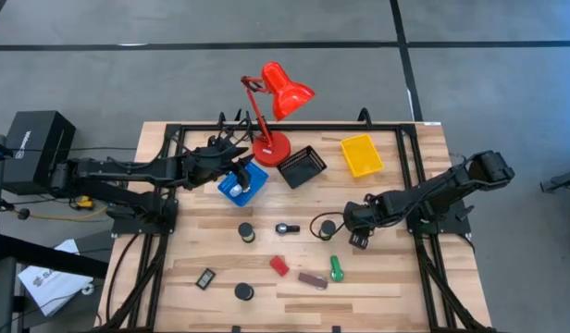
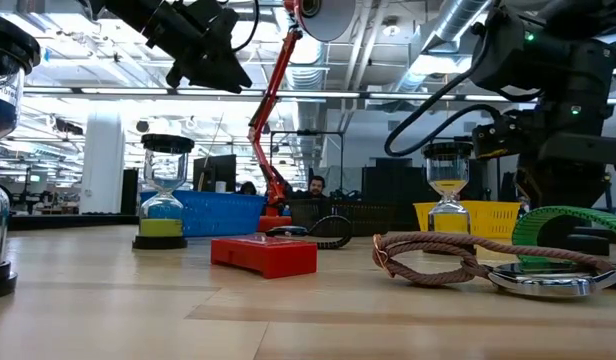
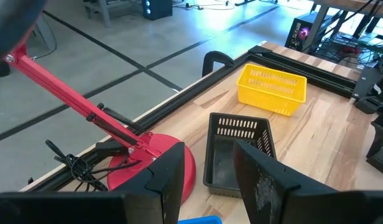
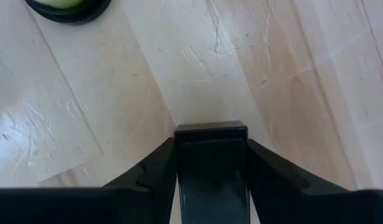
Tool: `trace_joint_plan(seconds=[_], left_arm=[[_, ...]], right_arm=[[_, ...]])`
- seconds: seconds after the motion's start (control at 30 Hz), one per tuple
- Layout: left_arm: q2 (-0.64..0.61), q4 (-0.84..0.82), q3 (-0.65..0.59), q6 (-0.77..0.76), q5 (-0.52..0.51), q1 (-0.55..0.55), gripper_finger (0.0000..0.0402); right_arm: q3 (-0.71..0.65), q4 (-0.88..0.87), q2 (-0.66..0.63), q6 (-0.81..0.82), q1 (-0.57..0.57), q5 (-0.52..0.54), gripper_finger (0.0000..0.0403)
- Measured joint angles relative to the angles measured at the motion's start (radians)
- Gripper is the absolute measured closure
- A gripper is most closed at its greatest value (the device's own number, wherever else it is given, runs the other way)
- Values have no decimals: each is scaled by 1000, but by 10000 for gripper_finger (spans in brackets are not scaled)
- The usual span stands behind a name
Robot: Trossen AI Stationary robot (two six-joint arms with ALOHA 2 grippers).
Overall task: Pick & Place Office items
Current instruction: Put the right black digital clock into the black bin
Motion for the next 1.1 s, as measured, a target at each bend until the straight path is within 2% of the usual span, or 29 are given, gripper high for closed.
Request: trace_joint_plan(seconds=[0.13,0.23,0.4,0.47,0.6,0.7,0.8,0.93,1.1], left_arm=[[0,9,0,0,0,0,271],[0,17,0,0,0,0,271],[0,24,0,0,0,0,271],[0,24,0,0,0,0,271],[0,29,0,0,0,0,271],[0,31,0,0,0,0,271],[0,31,0,0,0,0,271],[0,32,0,0,0,0,271],[0,34,0,0,0,0,271]], right_arm=[[35,-31,3,-4,-22,-1,248],[94,-123,8,-38,-48,21,244],[231,-182,5,-161,-124,189,252],[286,-152,5,-231,-168,243,253],[364,-82,4,-376,-265,280,243],[401,36,4,-465,-343,271,241],[410,135,4,-530,-426,197,247],[412,253,49,-523,-511,115,251],[413,417,170,-516,-556,54,244]])
